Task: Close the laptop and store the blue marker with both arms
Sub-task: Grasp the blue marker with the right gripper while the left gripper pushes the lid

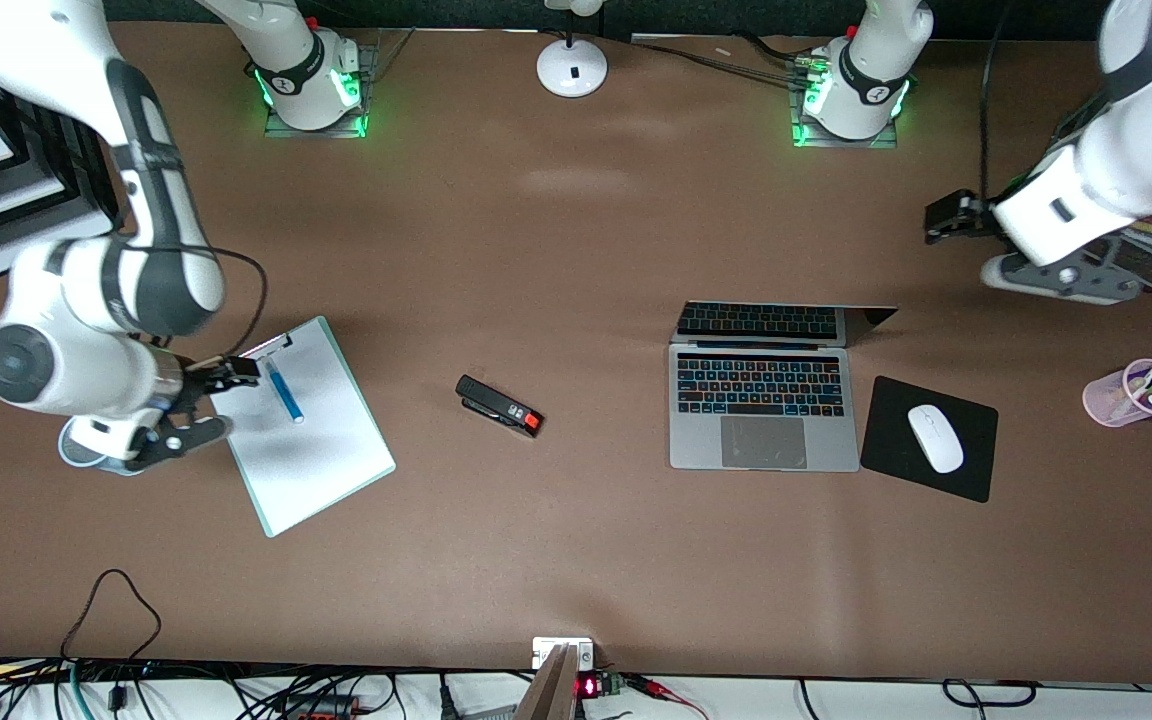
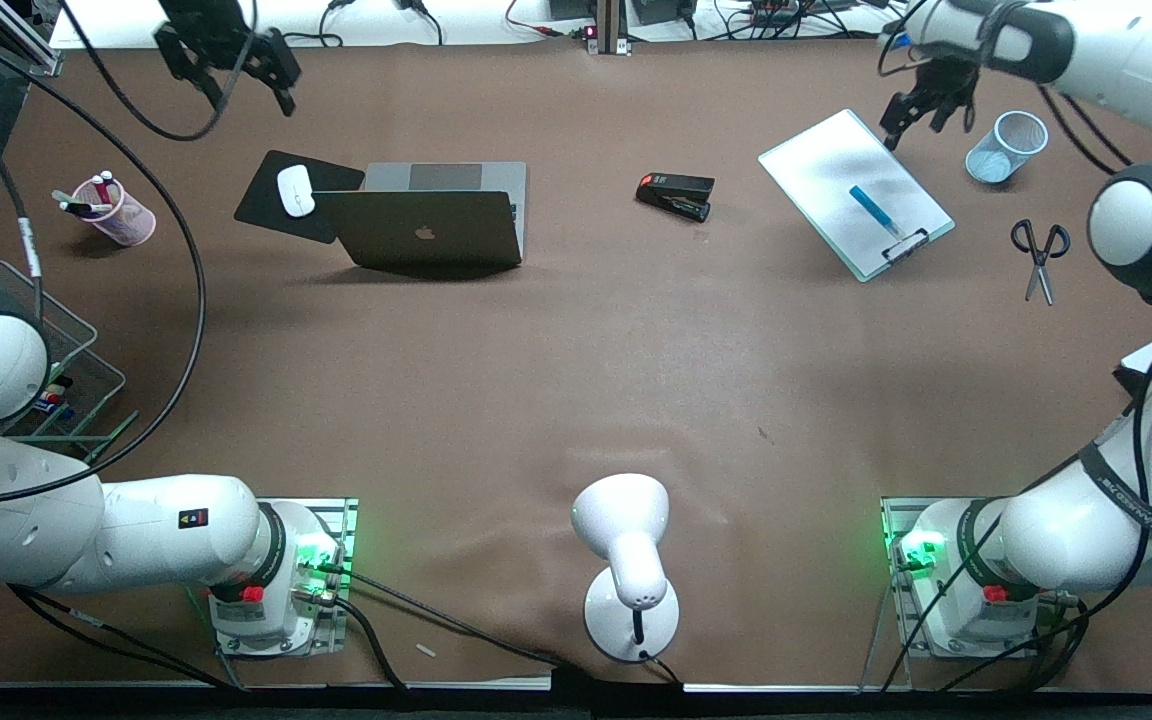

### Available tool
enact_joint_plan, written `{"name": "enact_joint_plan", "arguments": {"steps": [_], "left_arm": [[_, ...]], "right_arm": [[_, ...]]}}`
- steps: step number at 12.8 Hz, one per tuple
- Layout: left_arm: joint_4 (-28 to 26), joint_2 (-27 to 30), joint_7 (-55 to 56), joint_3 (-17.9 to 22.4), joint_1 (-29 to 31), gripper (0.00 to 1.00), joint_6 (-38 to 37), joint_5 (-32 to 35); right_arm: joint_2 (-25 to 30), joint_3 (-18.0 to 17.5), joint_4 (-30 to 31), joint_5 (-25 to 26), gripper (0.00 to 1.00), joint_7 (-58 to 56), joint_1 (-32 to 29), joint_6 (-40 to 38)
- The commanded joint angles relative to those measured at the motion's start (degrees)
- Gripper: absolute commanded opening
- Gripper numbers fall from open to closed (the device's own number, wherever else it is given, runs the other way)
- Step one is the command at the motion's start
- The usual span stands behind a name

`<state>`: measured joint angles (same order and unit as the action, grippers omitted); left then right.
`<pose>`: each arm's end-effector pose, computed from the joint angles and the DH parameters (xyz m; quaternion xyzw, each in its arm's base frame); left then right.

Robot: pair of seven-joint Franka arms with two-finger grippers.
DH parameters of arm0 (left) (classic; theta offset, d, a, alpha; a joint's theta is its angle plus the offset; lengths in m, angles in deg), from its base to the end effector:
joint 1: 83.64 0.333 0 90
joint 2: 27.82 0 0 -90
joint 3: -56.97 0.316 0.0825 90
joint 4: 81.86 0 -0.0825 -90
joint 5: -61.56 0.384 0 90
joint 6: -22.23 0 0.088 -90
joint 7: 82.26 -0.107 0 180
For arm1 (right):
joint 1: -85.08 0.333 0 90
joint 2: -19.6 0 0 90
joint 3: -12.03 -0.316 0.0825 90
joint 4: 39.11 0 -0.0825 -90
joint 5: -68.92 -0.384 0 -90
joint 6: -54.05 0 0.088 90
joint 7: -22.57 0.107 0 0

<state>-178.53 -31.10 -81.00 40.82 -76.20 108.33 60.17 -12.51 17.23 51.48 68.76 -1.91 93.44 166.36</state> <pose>0.5460 -0.0829 0.5350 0.9905 -0.0646 -0.1207 0.0096 0.6714 0.0449 0.2989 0.9659 0.2418 -0.0922 0.0064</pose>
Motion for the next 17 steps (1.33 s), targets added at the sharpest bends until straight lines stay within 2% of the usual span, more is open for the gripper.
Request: {"name": "enact_joint_plan", "arguments": {"steps": [1,6,8,12,15,17], "left_arm": [[-4.12,-0.14,3.66,-1.60,-0.24,1.00,3.79,-1.42],[-11.07,-0.76,5.76,-5.21,-0.24,1.00,11.44,-1.42],[-13.01,-1.02,8.58,-6.87,-0.33,1.00,14.00,-1.42],[-16.61,-3.04,10.08,-7.58,-0.67,1.00,19.53,-1.42],[-17.67,-4.53,15.78,-8.29,-2.43,1.00,21.39,-1.34],[-17.67,-5.50,16.32,-8.29,-2.52,1.00,21.48,-1.34]], "right_arm": [[-2.51,-0.02,-1.12,-0.72,1.00,-5.91,0.52,2.72],[-6.56,-0.02,-1.12,-1.34,1.00,-5.84,0.96,8.79],[-7.53,-0.02,-1.12,-1.43,1.00,-5.84,1.04,8.98],[-9.20,-0.02,-0.77,-1.78,1.00,-5.84,1.04,8.98],[-9.99,-0.02,-0.51,-1.87,0.96,-5.75,1.22,8.98],[-10.34,-0.10,-0.51,-1.78,0.89,-5.83,1.22,8.98]]}}
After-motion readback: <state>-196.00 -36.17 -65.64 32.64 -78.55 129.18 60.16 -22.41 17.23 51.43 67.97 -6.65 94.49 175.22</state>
